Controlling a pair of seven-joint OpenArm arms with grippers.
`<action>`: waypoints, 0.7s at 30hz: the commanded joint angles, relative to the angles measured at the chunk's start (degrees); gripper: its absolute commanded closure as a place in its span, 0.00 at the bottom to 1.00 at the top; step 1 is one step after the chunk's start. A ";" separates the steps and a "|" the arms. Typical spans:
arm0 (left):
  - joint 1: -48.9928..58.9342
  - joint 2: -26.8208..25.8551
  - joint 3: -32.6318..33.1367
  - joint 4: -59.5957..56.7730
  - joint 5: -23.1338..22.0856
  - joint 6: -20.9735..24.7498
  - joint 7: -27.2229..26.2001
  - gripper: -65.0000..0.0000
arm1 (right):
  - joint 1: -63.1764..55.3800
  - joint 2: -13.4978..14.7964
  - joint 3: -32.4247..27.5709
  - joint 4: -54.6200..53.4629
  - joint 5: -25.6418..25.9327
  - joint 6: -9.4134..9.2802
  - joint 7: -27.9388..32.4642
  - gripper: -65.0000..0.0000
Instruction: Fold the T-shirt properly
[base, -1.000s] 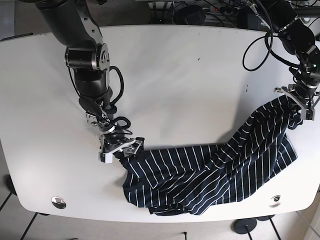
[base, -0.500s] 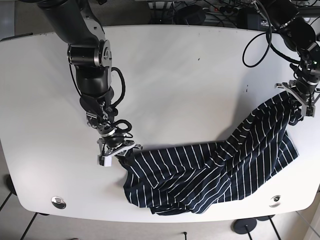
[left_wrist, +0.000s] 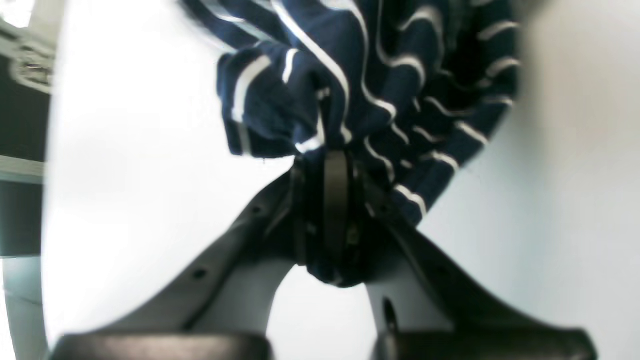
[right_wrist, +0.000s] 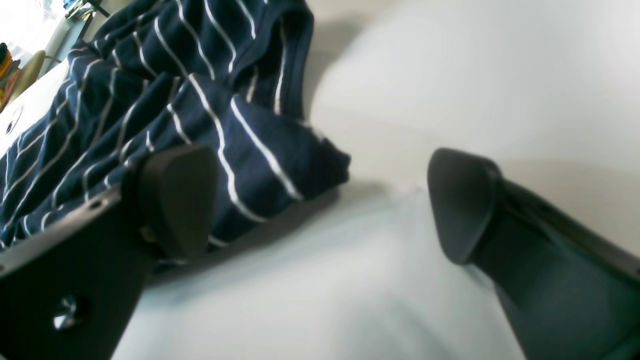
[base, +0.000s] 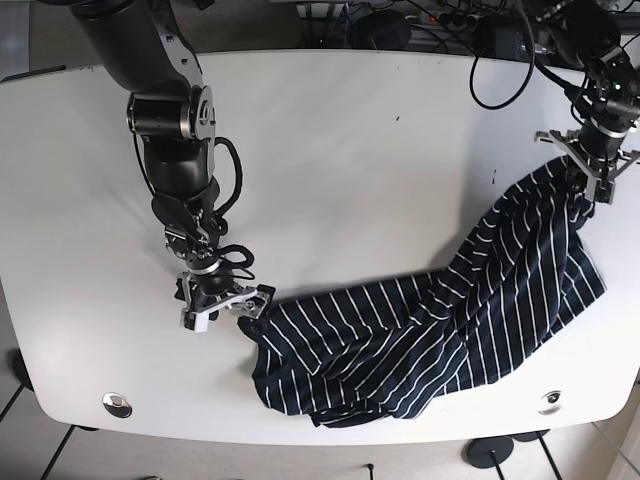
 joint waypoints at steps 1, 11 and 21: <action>2.82 -1.00 -1.52 1.25 -2.49 0.14 -1.05 1.00 | 2.16 0.02 -0.21 0.74 0.26 0.74 1.43 0.00; 13.46 0.49 -13.22 0.99 -8.55 0.14 -1.05 1.00 | 0.32 -3.24 -13.92 1.09 0.35 0.48 1.43 0.00; 13.10 0.14 -13.92 0.99 -8.46 0.14 -1.05 1.00 | -0.74 -4.47 -13.92 1.18 0.70 0.92 1.43 0.95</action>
